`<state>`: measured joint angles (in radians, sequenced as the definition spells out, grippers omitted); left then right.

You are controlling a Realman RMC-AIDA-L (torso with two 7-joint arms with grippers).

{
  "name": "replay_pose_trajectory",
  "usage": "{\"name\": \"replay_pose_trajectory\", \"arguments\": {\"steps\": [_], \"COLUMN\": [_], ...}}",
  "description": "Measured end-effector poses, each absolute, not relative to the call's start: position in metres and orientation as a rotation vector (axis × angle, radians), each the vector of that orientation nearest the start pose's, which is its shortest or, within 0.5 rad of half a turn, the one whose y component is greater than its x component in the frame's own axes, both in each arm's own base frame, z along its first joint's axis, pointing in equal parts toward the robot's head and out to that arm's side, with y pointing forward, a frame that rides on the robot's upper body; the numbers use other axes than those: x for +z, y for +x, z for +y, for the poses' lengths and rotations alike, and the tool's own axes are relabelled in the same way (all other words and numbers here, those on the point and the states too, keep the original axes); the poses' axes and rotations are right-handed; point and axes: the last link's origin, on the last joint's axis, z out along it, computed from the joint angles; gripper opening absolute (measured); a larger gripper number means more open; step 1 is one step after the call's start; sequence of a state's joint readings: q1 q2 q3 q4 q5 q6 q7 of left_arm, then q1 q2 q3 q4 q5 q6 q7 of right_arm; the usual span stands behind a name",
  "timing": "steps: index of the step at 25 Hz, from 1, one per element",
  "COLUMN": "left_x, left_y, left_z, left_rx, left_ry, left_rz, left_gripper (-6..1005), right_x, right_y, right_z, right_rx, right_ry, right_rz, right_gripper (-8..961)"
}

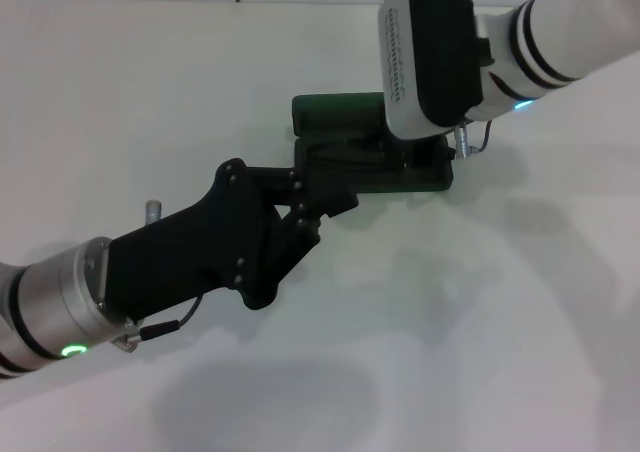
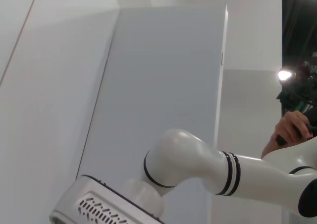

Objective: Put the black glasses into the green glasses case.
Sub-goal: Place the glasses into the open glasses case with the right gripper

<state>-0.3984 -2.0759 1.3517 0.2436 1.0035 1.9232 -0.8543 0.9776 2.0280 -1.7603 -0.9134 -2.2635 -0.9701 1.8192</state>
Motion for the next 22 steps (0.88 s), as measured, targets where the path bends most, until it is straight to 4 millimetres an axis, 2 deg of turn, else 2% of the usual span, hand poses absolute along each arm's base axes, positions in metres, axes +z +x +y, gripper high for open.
{"name": "replay_pose_trajectory", "arguments": {"steps": [6, 22], "left_x": [-0.027, -0.027], "left_y": [-0.228, -0.224], "left_z": [0.238, 0.242], "left_rx": [-1.649, -1.661], "left_ry": [-2.464, -2.463], "left_rz": [-0.296, -0.29], "left_gripper": [30, 30], "right_x": [-0.096, -0.104], "right_y": [0.088, 0.094], "right_z": [0.415, 0.414], "right_rx": [-0.459, -0.465], "right_ry": [-2.703, -2.634], "right_rz": [-0.616, -0.693], "right_gripper": [53, 54]}}
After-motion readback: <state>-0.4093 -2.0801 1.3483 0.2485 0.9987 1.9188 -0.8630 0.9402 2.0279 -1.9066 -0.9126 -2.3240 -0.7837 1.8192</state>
